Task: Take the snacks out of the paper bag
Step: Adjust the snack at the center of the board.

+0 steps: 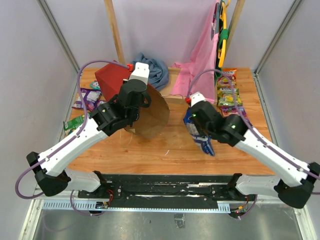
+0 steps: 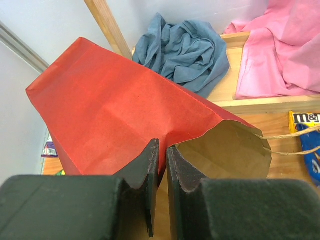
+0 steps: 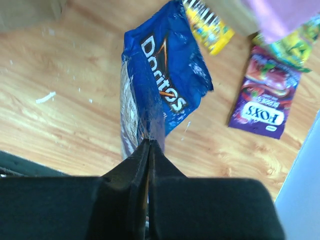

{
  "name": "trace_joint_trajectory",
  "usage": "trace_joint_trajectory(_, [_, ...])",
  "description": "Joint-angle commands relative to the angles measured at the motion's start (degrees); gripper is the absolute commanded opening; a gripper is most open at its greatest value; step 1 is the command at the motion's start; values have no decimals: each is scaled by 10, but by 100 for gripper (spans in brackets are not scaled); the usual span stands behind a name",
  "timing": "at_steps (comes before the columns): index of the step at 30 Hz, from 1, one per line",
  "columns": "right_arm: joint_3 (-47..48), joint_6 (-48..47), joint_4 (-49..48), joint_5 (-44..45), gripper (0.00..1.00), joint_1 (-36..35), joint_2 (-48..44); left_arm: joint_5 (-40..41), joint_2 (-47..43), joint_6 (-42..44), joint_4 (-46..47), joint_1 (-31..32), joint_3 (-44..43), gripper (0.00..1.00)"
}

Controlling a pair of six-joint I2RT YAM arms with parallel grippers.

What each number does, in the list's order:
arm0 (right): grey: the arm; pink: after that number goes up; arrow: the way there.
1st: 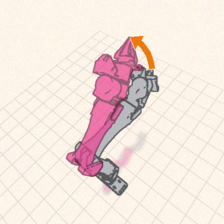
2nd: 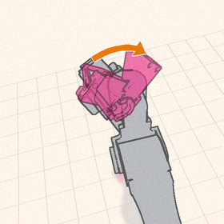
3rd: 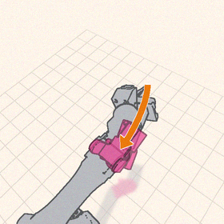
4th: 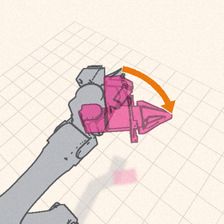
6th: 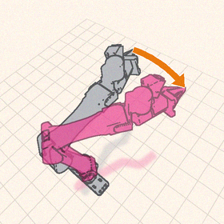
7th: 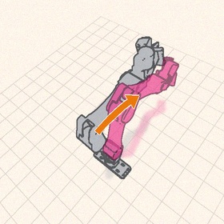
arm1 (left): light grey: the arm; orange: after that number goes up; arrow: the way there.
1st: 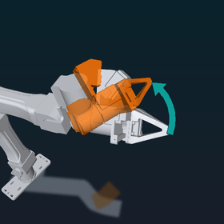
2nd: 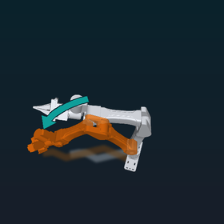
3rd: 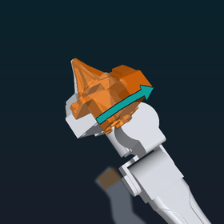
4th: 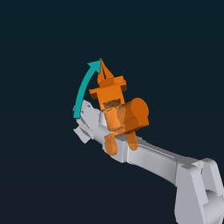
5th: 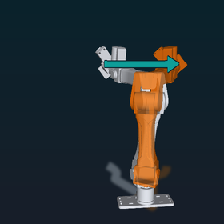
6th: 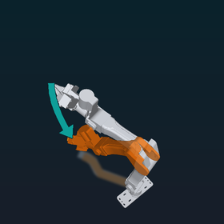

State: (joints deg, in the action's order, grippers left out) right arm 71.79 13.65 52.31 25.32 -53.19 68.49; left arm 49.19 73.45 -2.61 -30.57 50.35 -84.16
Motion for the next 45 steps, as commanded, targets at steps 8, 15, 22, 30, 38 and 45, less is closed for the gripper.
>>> trace_joint_trajectory(8, [2, -54, -51, -86, 1, 80, -4, 7, -7, -3, 5, -5, 3, 16])
trace_joint_trajectory(15, [28, -57, 2, -95, 1, 60, 38, 17, -9, -3, -3, -5, -1, 16])
trace_joint_trajectory(22, [33, -80, -32, -74, 1, 63, -22, 12, -2, -4, 3, -5, 1, 16])
trace_joint_trajectory(30, [-34, -22, -32, -162, 1, -48, 72, 13, -7, -8, -2, -5, 1, 16])
trace_joint_trajectory(38, [3, -71, -27, -269, 65, -76, 109, 16, -7, -10, -6, -5, 0, 16])
trace_joint_trajectory(45, [-97, -28, -214, -327, 61, 31, -64, 18, -23, -11, -4, -5, 10, 16])
